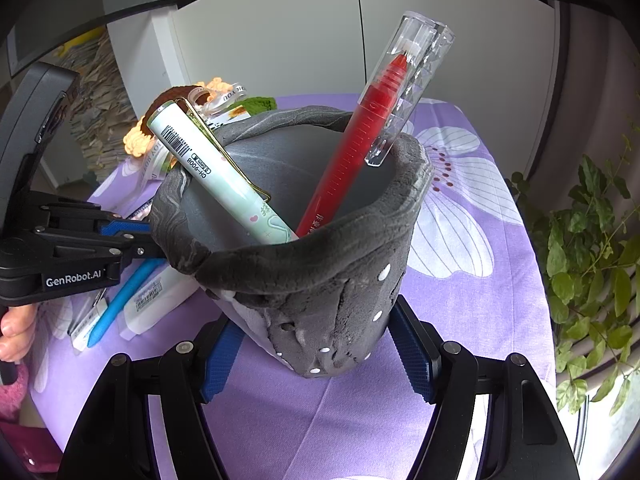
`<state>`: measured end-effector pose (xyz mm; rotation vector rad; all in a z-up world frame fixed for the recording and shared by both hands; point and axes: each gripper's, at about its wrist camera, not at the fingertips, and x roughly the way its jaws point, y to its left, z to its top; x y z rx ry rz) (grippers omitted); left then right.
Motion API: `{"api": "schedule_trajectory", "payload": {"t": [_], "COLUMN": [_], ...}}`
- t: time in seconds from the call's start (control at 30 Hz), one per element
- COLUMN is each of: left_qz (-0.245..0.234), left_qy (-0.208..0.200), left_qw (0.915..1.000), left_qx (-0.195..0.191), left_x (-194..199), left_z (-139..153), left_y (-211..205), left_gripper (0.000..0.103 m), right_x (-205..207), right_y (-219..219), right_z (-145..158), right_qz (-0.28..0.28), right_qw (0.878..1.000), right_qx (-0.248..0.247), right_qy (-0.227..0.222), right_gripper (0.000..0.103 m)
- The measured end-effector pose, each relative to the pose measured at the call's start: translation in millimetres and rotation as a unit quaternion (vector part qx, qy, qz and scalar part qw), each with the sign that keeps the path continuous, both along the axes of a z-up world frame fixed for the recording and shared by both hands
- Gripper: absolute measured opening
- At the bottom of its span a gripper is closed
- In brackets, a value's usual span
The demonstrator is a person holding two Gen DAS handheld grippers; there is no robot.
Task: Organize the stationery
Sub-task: 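Grasp the blue pen with the left tool and lift it, then lower the blue pen into the pen holder and open the left tool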
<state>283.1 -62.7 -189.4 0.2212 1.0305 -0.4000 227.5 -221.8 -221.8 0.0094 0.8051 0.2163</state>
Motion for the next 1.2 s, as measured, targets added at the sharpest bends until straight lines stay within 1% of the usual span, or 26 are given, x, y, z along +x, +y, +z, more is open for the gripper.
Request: {"api": "schedule_trajectory", "payload": {"t": [0.3, 0.67, 0.8, 0.97, 1.07, 1.2], "left_qz": [-0.007, -0.028, -0.05, -0.075, -0.091, -0.115], "left_qy": [-0.05, -0.114, -0.149, -0.197, -0.206, -0.207], "left_qw": [0.9981, 0.992, 0.9855, 0.973, 0.9675, 0.9641], "left_qx": [-0.034, -0.048, -0.065, -0.093, -0.115, -0.12], "left_x": [-27, -52, -59, -63, -62, -60], "left_z": [47, 94, 123, 158, 171, 176], "left_y": [11, 10, -1, -25, -41, -68], "left_gripper": [0.011, 0.011, 0.011, 0.011, 0.011, 0.011], "right_x": [0, 0, 0, 0, 0, 0], "right_y": [0, 0, 0, 0, 0, 0], "right_z": [0, 0, 0, 0, 0, 0], "right_qz": [0.0, 0.0, 0.0, 0.0, 0.0, 0.0], "right_qw": [1.0, 1.0, 1.0, 1.0, 1.0, 1.0], "right_qx": [0.0, 0.0, 0.0, 0.0, 0.0, 0.001], "right_qy": [0.0, 0.0, 0.0, 0.0, 0.0, 0.0], "right_gripper": [0.072, 0.072, 0.072, 0.072, 0.072, 0.072]}}
